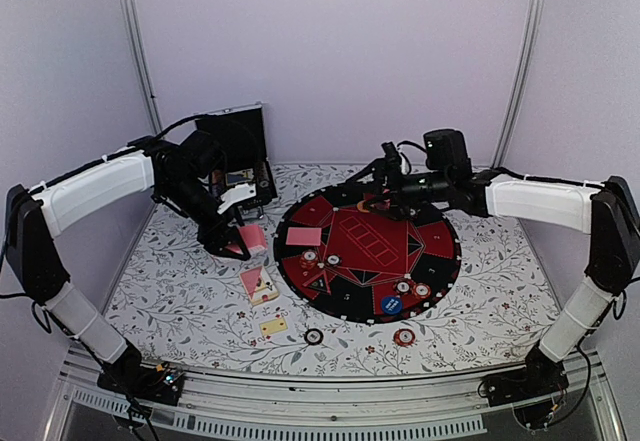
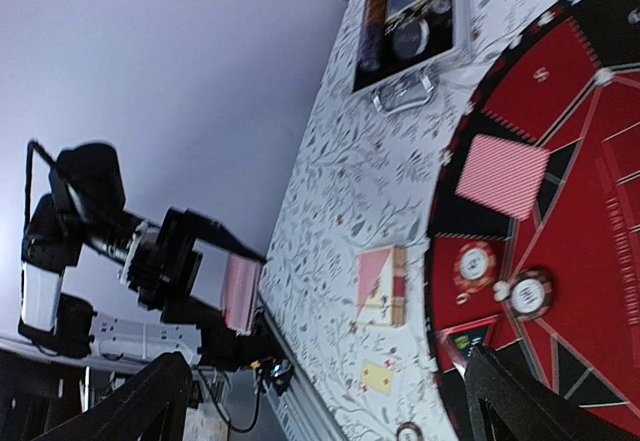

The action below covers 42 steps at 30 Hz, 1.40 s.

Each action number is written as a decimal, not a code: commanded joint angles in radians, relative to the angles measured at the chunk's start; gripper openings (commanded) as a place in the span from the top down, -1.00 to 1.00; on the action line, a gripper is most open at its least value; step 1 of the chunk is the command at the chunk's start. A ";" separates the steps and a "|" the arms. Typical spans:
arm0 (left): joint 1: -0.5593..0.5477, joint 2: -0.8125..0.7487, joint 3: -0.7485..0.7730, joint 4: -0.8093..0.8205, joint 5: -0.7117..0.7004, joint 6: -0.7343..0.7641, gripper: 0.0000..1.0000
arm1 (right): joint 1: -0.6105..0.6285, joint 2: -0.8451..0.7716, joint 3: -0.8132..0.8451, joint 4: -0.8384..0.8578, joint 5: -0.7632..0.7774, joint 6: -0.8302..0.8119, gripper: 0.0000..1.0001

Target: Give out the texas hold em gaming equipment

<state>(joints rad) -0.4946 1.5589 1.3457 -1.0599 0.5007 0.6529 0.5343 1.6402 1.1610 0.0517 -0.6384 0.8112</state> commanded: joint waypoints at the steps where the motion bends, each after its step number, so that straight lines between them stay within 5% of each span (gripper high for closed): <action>1: -0.018 0.017 0.036 0.016 0.012 -0.009 0.93 | 0.134 0.073 0.068 0.051 -0.062 0.064 -0.97; 19: -0.035 0.032 0.052 0.017 0.002 -0.017 0.93 | 0.346 0.479 0.390 0.165 -0.166 0.183 -0.86; 42: -0.054 0.050 0.061 0.017 -0.016 -0.015 0.93 | 0.397 0.704 0.620 0.191 -0.237 0.278 -0.76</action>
<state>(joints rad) -0.5327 1.6062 1.3792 -1.0592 0.4812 0.6388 0.9180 2.3108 1.7500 0.2180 -0.8440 1.0702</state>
